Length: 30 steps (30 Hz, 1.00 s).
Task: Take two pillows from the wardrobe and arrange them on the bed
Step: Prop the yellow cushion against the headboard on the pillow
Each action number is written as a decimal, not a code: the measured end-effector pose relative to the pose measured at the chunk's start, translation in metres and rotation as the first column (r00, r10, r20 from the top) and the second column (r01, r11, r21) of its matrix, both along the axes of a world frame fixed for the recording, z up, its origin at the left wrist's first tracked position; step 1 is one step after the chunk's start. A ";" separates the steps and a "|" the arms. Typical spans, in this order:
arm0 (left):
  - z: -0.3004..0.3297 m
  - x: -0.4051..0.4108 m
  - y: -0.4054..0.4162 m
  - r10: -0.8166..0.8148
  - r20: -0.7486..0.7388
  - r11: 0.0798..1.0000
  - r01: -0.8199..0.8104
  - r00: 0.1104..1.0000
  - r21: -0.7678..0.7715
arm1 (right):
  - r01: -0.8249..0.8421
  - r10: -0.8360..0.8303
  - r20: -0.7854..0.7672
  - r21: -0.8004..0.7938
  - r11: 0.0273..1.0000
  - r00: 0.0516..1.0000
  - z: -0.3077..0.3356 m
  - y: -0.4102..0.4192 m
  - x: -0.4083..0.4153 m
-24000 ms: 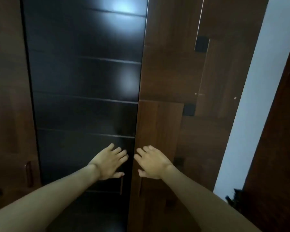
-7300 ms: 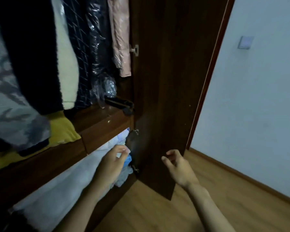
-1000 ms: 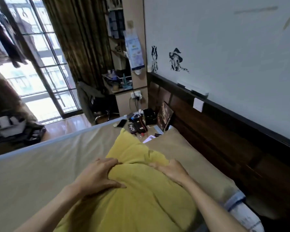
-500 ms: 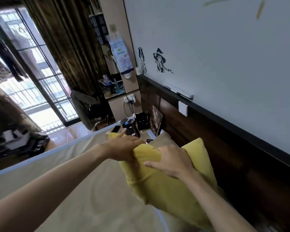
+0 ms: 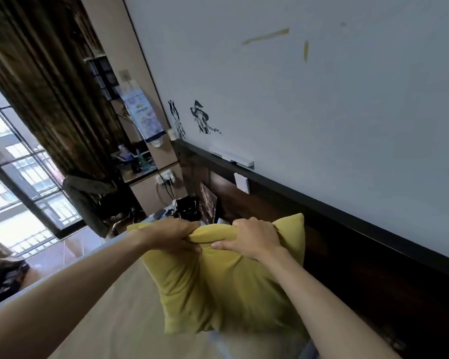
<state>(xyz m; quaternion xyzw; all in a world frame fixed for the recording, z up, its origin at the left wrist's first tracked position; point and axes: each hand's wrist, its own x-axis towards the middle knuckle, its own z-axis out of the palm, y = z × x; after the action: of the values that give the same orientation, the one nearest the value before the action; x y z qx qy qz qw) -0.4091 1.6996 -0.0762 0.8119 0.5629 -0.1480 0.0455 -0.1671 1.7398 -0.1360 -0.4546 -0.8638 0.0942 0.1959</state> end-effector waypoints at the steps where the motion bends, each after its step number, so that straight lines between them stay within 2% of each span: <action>1: -0.001 -0.003 0.004 -0.022 -0.010 1.000 0.022 1.000 0.009 | 0.015 -0.015 0.005 -0.001 1.000 1.000 -0.003 0.001 -0.002; 6: -0.021 -0.025 0.043 -0.135 -0.105 0.987 0.143 0.985 0.076 | 0.079 -0.079 -0.008 -0.047 0.996 0.997 -0.030 0.014 -0.019; 11: -0.049 -0.026 0.129 -0.255 -0.152 0.967 0.256 0.955 -0.015 | 0.228 -0.228 0.006 -0.110 0.967 0.974 -0.060 0.059 -0.021; 17: -0.071 -0.013 0.258 -0.403 -0.052 0.906 0.390 0.914 -0.165 | 0.421 -0.419 0.053 -0.189 0.887 0.907 -0.070 0.130 -0.012; 20: -0.101 0.003 0.311 -0.453 -0.140 0.883 0.422 0.881 -0.204 | 0.519 -0.507 0.109 -0.213 0.828 0.855 -0.087 0.157 -0.014; 22: -0.131 0.017 0.331 -0.478 -0.200 0.877 0.449 0.856 -0.171 | 0.581 -0.569 0.124 -0.232 0.780 0.813 -0.110 0.165 -0.013; 24: -0.159 0.027 0.340 -0.467 -0.187 0.884 0.460 0.865 -0.082 | 0.626 -0.606 0.158 -0.243 0.741 0.779 -0.134 0.169 -0.012; 27: -0.183 0.032 0.345 -0.423 -0.072 0.902 0.427 0.903 0.060 | 0.683 -0.650 0.214 -0.189 0.705 0.730 -0.149 0.176 -0.004; 30: -0.182 0.031 0.346 -0.422 0.039 0.900 0.414 0.906 0.136 | 0.716 -0.664 0.291 -0.128 0.686 0.689 -0.143 0.183 0.007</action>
<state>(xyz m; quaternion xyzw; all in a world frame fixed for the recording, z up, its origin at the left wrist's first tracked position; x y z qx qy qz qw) -0.3781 2.0453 -0.2586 0.9195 0.3819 -0.0913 -0.0189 -0.1596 1.9231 -0.2793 -0.7745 -0.6262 0.0618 0.0653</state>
